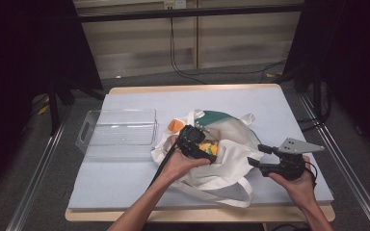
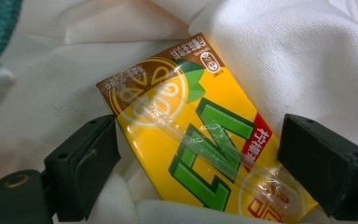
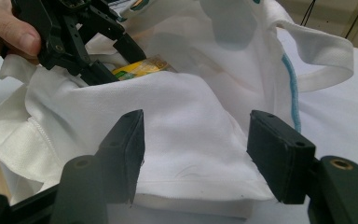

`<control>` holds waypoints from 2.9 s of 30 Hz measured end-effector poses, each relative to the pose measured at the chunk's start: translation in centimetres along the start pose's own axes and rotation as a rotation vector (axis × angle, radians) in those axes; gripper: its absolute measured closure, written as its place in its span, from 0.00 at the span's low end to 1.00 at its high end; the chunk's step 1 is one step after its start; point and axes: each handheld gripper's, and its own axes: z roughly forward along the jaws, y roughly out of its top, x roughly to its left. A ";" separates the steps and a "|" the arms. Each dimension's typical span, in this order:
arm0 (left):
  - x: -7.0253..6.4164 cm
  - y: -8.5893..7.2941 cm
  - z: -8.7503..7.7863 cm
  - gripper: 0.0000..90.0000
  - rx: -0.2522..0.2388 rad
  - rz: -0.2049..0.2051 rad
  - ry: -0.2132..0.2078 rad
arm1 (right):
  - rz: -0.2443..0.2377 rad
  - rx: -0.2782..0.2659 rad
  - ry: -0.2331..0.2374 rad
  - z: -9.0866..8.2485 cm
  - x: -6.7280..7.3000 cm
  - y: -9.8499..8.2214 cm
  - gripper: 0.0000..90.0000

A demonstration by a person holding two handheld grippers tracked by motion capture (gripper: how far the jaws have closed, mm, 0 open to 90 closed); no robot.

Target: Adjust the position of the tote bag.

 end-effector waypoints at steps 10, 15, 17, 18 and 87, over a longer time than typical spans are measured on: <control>-0.4 0.2 0.8 0.05 0.043 0.008 0.009 | 0.005 0.009 0.000 0.1 -0.2 -0.1 0.41; -0.7 0.2 1.1 0.05 0.055 -0.007 0.029 | 0.006 0.011 0.000 0.1 -0.2 -0.2 0.41; -0.5 0.2 1.2 0.06 0.057 -0.012 0.016 | 0.006 0.008 0.000 0.0 -0.2 -0.2 0.41; -0.5 0.2 1.1 0.06 0.061 -0.016 0.012 | 0.007 0.009 0.000 0.0 -0.2 -0.2 0.41; 0.5 -0.8 -0.9 0.25 -0.062 -0.014 -0.009 | 0.001 0.000 0.009 -0.2 -0.1 -0.2 0.40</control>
